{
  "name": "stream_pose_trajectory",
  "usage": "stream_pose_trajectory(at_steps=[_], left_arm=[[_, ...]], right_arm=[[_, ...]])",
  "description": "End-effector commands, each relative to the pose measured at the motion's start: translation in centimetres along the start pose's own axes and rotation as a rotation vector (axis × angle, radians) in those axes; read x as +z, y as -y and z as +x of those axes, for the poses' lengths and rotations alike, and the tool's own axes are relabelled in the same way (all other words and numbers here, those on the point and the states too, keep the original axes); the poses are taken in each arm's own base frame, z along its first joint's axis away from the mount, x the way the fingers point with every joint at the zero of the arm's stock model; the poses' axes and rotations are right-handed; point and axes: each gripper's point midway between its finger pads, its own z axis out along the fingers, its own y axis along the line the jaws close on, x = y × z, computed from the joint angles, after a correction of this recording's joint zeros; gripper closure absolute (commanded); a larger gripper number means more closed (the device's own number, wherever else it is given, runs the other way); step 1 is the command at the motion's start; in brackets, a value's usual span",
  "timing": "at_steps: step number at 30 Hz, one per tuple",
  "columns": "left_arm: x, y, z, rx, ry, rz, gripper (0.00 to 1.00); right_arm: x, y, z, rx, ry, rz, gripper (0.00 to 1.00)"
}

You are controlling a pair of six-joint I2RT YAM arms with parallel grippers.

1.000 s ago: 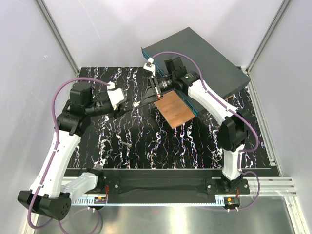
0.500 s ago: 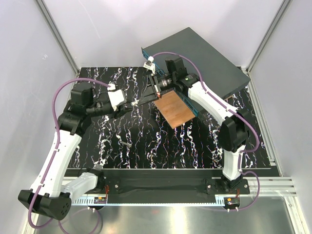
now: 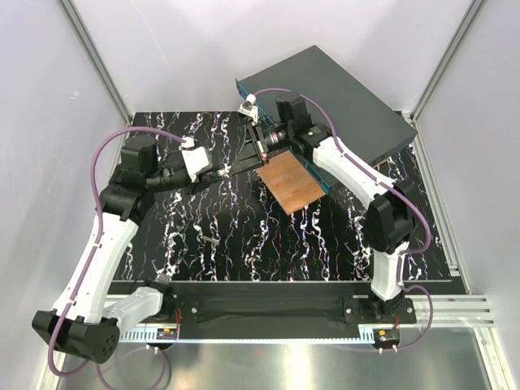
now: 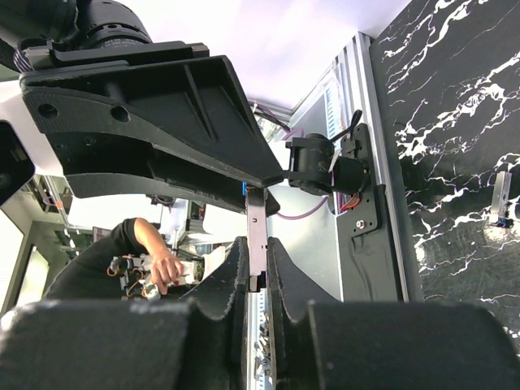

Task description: Insert the plug into the switch port

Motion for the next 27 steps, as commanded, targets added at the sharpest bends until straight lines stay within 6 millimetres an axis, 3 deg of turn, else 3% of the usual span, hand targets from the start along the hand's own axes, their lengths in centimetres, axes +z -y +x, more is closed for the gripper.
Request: stream_pose_trajectory(at_steps=[1,10,11,12,15,16,18,21,22,24,26,27], left_arm=[[0.1,-1.0,-0.8,0.041,0.03,-0.03,0.68],[0.1,-1.0,-1.2,0.029,0.035,-0.024,0.94],[0.1,-1.0,-1.2,0.023,0.037,-0.023,0.99],[0.2,-0.9,-1.2,0.01,0.036,-0.018,1.0],[0.3,-1.0,-0.9,-0.042,0.017,-0.016,1.0],[0.2,-1.0,-0.5,-0.07,0.0,-0.021,1.0],[0.2,-1.4,-0.2,-0.104,-0.009,-0.029,1.0],[0.0,-2.4,-0.1,-0.161,-0.008,-0.054,1.0],[0.2,-3.1,0.3,-0.191,-0.021,-0.067,1.0],[0.3,-4.4,-0.3,-0.2,-0.016,-0.096,1.0],[1.2,-5.6,0.2,-0.228,-0.038,-0.101,1.0],[1.2,-6.5,-0.8,-0.221,-0.025,-0.11,1.0]], right_arm=[[-0.7,-3.3,0.0,-0.074,0.0,-0.045,1.0],[-0.6,-3.1,0.0,-0.055,0.0,-0.046,0.99],[-0.6,-3.1,-0.1,-0.057,0.002,-0.043,0.9],[-0.7,-3.2,-0.2,-0.063,0.005,-0.042,0.65],[-1.7,-3.6,-1.5,-0.113,0.044,-0.014,0.29],[-2.6,-3.5,-2.3,-0.136,0.069,0.008,0.17],[-3.8,-4.3,-3.6,-0.228,0.112,0.065,0.02],[-6.6,-4.9,-5.7,-0.338,0.192,0.173,0.0],[-8.2,-4.3,-6.6,-0.34,0.238,0.244,0.0],[-10.3,-4.5,-7.9,-0.432,0.289,0.323,0.0],[-14.1,-3.2,-9.5,-0.484,0.364,0.496,0.0],[-15.5,-3.0,-9.8,-0.503,0.387,0.547,0.0]])
